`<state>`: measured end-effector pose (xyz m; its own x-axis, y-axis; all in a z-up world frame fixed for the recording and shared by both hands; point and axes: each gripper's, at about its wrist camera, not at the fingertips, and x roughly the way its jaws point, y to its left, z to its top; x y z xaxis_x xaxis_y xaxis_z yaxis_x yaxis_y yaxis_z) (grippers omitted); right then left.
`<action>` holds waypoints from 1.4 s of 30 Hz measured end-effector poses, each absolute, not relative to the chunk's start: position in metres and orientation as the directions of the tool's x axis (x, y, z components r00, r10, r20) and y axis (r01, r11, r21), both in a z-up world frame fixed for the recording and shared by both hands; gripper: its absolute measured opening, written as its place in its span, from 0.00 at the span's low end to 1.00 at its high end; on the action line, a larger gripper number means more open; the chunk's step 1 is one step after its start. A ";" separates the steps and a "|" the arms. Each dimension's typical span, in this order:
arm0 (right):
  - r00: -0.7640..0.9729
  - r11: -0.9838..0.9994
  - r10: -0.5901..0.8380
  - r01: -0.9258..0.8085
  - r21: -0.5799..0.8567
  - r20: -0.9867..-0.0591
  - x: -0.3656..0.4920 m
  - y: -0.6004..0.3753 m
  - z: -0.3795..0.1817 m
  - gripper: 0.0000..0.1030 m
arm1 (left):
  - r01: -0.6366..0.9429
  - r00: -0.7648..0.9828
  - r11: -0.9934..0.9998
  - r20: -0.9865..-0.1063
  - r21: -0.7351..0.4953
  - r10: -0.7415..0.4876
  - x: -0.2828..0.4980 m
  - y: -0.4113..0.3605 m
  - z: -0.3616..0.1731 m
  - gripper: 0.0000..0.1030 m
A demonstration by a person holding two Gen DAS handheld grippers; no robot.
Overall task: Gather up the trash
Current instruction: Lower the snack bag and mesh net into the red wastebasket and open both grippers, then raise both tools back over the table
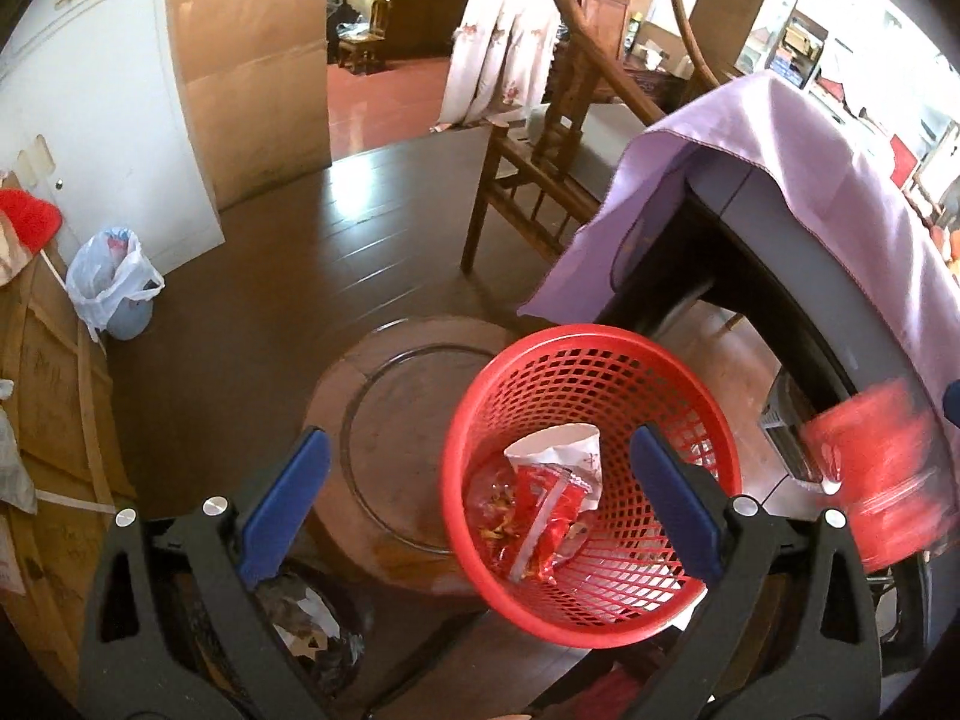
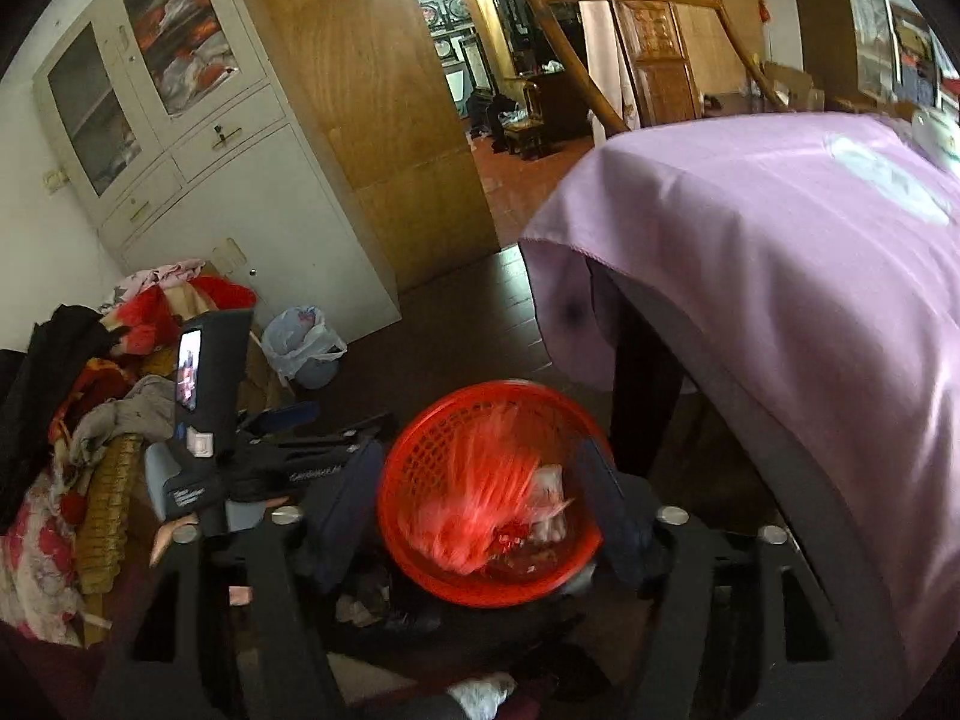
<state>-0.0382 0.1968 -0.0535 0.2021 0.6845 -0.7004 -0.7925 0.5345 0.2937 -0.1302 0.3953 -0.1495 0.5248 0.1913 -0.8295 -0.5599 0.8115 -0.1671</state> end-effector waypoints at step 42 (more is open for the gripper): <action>0.784 0.956 0.277 -0.167 0.240 -0.556 -0.022 -0.188 -0.048 0.92 | 0.007 0.713 0.996 -0.699 0.084 0.054 0.008 0.110 -0.025 0.93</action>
